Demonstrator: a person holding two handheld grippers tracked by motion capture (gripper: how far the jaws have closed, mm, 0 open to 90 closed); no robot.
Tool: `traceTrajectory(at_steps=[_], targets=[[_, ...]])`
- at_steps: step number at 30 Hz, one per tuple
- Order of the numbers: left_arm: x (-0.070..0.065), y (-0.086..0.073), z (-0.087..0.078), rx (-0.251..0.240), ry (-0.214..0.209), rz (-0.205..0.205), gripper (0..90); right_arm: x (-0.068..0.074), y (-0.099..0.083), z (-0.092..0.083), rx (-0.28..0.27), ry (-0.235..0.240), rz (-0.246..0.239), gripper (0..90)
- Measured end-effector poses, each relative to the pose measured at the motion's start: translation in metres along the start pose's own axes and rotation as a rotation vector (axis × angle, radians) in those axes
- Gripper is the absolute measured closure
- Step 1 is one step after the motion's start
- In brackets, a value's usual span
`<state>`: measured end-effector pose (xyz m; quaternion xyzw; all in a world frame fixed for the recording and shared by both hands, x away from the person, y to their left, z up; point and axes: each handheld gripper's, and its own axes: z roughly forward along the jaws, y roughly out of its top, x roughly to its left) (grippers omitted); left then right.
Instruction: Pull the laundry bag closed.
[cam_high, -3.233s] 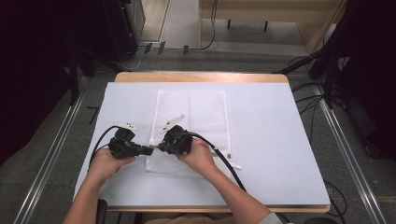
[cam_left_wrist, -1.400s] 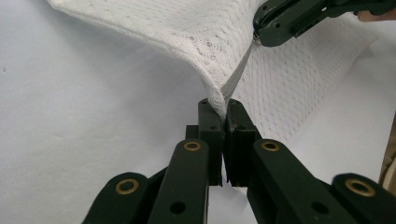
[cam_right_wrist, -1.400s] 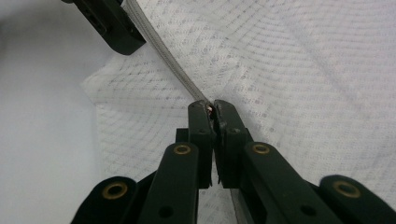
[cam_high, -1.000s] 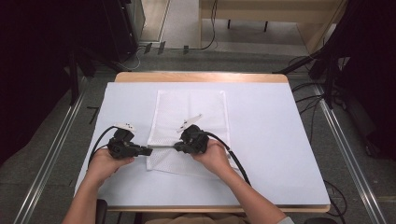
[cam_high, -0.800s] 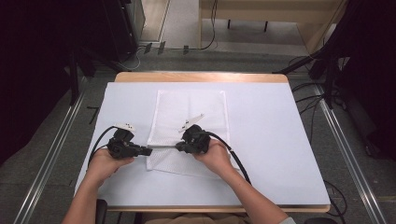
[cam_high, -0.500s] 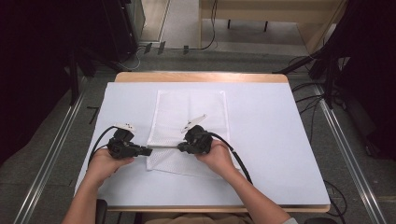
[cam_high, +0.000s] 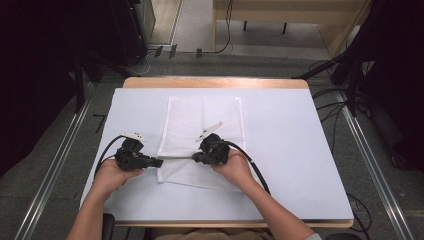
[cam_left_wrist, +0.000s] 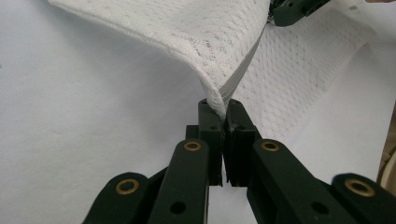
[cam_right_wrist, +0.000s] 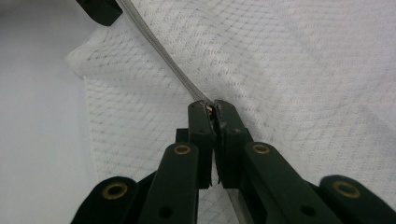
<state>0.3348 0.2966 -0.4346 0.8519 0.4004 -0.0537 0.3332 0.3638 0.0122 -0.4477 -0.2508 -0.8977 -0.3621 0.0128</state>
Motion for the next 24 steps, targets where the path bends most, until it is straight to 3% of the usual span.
traceTrajectory(at_steps=[24], targets=[[0.001,-0.001,0.000,0.003,0.004,-0.012,88.2,-0.009,-0.012,-0.014,0.026,-0.012,0.018,88.5]])
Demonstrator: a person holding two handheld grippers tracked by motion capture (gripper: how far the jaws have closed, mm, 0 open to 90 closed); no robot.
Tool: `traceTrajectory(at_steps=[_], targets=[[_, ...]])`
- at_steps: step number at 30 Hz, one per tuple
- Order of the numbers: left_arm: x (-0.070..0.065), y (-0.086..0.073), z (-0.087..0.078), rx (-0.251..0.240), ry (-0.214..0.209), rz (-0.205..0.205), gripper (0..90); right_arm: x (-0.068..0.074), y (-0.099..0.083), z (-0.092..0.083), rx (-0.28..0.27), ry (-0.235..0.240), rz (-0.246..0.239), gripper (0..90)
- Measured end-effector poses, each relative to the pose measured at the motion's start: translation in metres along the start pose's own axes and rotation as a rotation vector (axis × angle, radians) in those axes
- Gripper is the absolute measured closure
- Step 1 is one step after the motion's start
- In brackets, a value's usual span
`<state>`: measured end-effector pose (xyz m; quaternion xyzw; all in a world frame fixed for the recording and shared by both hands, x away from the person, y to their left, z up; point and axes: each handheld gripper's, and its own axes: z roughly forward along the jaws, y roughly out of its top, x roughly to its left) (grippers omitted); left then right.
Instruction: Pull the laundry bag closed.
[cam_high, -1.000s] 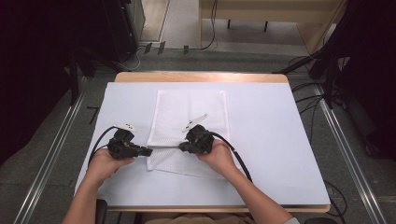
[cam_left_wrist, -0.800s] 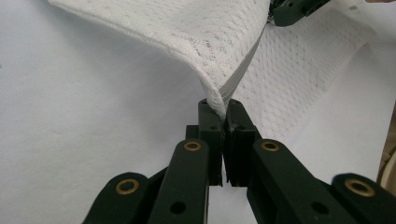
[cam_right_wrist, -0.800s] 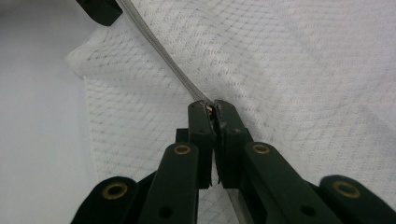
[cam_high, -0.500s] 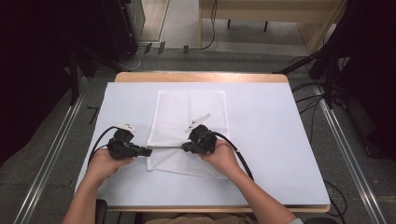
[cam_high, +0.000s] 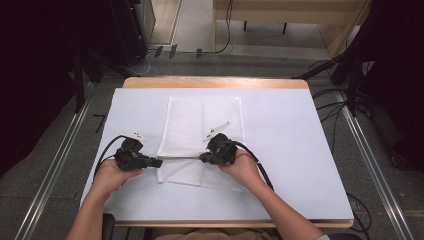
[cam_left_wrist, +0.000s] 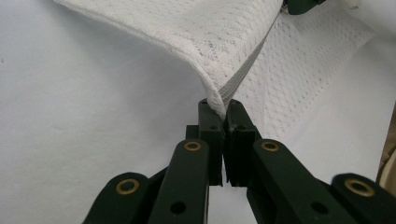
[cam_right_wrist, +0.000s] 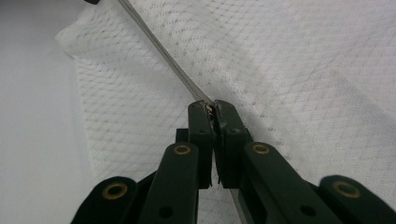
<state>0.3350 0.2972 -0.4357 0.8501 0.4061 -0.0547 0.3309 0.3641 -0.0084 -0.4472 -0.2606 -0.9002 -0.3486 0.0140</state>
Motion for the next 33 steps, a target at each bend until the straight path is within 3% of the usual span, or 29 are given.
traceTrajectory(at_steps=[24,33], targets=[[0.001,-0.001,0.000,0.003,-0.011,-0.002,88.2,-0.010,-0.018,-0.008,-0.006,-0.005,0.034,88.5],[0.001,-0.001,0.000,0.006,-0.015,-0.007,88.1,-0.010,-0.019,-0.011,-0.010,-0.013,0.025,88.4]])
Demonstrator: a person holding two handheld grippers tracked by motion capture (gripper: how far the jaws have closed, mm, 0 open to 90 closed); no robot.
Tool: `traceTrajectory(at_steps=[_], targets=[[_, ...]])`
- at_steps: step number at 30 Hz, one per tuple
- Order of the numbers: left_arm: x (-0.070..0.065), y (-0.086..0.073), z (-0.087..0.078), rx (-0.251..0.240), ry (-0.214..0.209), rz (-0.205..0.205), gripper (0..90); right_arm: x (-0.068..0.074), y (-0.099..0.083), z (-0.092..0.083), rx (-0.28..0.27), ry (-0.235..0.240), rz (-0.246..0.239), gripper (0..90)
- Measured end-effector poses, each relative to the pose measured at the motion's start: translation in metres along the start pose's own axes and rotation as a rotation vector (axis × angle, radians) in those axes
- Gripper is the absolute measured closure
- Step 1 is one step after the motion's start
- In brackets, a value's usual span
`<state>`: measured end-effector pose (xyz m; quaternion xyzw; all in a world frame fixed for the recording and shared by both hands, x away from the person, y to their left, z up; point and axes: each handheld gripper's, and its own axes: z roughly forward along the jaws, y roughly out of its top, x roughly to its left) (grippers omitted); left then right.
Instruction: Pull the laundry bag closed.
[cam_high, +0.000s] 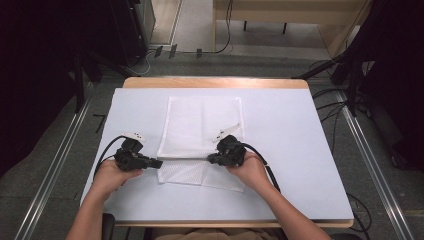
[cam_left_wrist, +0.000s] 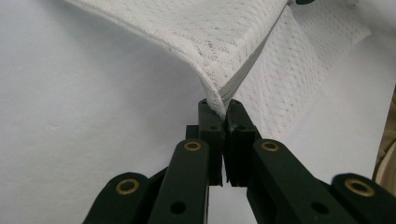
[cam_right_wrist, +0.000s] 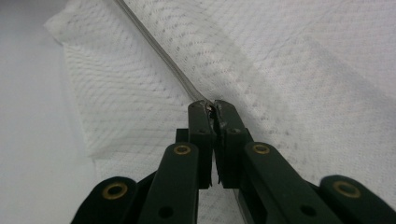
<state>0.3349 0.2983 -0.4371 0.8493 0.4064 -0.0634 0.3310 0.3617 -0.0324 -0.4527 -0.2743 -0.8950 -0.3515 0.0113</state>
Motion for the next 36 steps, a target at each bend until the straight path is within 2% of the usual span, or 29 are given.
traceTrajectory(at_steps=[14,19,27,36], targets=[[0.000,0.000,0.000,-0.002,-0.006,-0.004,88.1,-0.005,-0.004,-0.005,-0.006,0.011,0.008,88.4],[0.001,-0.001,0.000,0.004,-0.008,-0.004,88.2,-0.007,-0.007,-0.008,0.007,0.000,0.024,88.5],[0.001,-0.001,0.000,0.002,-0.010,-0.006,88.2,-0.008,-0.009,-0.011,0.014,-0.013,0.013,88.5],[0.002,-0.001,0.000,0.004,-0.011,-0.012,88.2,-0.014,-0.017,-0.019,0.018,-0.023,0.036,88.5]])
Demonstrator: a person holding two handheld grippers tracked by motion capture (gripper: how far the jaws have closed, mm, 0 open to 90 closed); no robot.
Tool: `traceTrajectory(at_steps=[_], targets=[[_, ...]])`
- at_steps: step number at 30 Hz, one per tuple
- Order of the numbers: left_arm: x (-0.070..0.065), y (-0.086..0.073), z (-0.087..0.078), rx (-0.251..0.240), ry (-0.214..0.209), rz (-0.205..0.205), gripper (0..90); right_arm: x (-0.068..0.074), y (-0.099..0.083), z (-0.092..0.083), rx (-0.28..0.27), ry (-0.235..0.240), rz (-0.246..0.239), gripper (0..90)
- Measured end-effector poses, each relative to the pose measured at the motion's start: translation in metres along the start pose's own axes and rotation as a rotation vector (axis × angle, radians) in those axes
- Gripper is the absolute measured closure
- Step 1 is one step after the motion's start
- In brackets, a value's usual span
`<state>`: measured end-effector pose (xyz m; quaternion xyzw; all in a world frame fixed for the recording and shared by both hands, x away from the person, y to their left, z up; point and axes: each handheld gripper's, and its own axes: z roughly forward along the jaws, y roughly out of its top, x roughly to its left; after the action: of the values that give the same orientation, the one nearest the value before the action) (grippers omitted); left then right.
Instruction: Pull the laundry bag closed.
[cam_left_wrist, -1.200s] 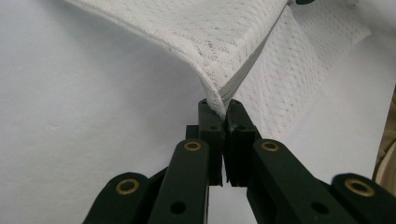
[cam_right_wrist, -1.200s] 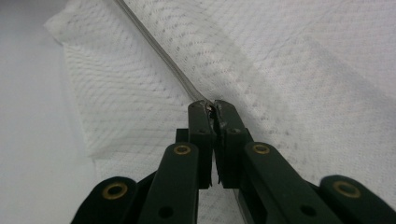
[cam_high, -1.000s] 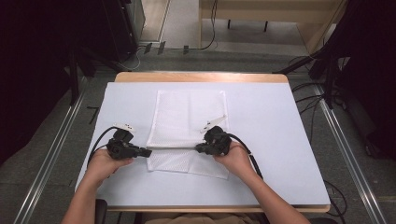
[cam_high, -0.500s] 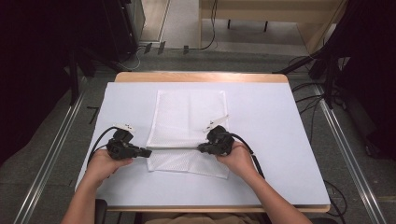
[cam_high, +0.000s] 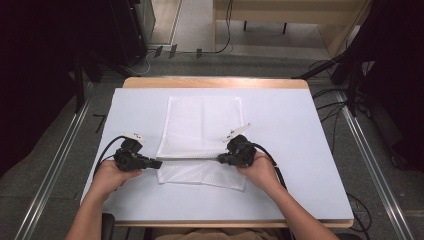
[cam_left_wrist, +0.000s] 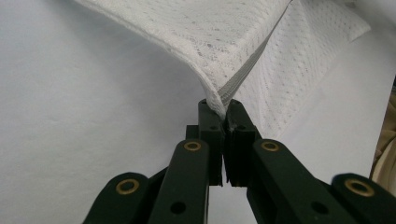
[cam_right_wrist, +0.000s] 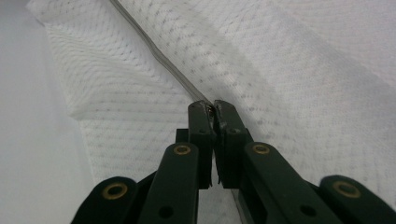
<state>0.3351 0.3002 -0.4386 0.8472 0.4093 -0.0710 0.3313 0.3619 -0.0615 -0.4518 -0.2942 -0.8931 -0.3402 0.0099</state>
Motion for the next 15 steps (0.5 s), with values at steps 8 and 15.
traceTrajectory(at_steps=[8,15], targets=[[0.000,0.000,0.001,0.002,0.001,0.000,88.2,-0.008,-0.010,-0.009,-0.002,-0.008,0.016,88.4],[0.000,0.000,0.001,0.004,0.002,0.001,88.2,-0.009,-0.013,-0.012,-0.002,-0.011,0.022,88.4]])
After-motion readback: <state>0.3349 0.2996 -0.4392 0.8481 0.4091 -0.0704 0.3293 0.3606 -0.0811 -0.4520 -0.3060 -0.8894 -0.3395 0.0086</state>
